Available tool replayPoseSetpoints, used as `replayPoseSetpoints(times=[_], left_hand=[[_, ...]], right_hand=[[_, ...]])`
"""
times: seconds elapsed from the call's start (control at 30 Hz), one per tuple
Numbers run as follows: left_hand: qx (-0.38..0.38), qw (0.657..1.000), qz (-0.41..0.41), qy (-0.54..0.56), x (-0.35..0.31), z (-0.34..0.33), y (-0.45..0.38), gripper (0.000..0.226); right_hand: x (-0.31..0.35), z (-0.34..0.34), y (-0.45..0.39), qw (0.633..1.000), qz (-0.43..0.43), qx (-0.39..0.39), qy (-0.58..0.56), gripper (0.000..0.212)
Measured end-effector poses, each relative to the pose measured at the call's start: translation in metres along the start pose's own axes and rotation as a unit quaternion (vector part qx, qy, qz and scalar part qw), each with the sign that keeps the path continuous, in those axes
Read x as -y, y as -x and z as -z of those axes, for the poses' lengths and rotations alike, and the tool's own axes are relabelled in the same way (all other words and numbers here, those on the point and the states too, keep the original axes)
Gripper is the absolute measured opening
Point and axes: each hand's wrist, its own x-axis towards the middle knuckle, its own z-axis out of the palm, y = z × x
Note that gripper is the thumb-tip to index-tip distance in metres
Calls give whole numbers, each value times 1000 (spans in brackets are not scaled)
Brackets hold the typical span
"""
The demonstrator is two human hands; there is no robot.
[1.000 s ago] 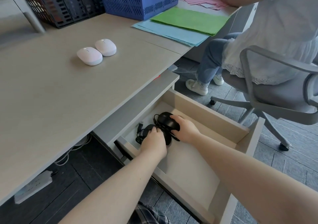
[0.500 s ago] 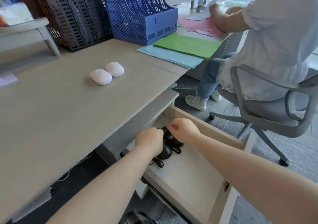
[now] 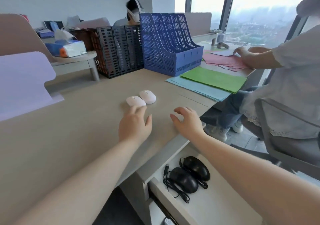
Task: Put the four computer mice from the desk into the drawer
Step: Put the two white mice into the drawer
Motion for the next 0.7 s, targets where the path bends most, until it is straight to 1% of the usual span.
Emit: replayPoseSetpoints(times=[0.07,0.13,0.2,0.23,0.33,0.47,0.5,0.6,0.63,0.7], left_hand=[[17,998,56,19,23,-8,-8,40],[39,994,102,27,36,-18,-19,52],[73,991,113,6,43,-26,-33,68],[87,990,111,5,47,-28,-40,75],[84,990,106,44,55,-37,-61,90],[83,988,117,54,64,-46,-78,90],[84,987,124,58,65,-48,-82,93],[110,977,162,83,69,-50,-91,118],[118,975,170,86,70,-51,-93,122],[128,974,172,72,69,-51,-97,124]], right_hand=[[9,-14,-17,999,-19,36,11,42],[13,-25,-31,997,-18,54,60,48],[15,-30,-44,991,-7,70,113,55],[15,-31,-50,989,-5,81,121,59],[16,-34,-67,989,-5,97,110,66],[31,-51,-86,994,-13,76,76,61],[36,-55,-90,996,-14,70,61,60],[52,-69,-104,997,-17,65,33,57],[56,-73,-108,997,-26,66,25,57],[59,-78,-115,996,-56,61,15,60]])
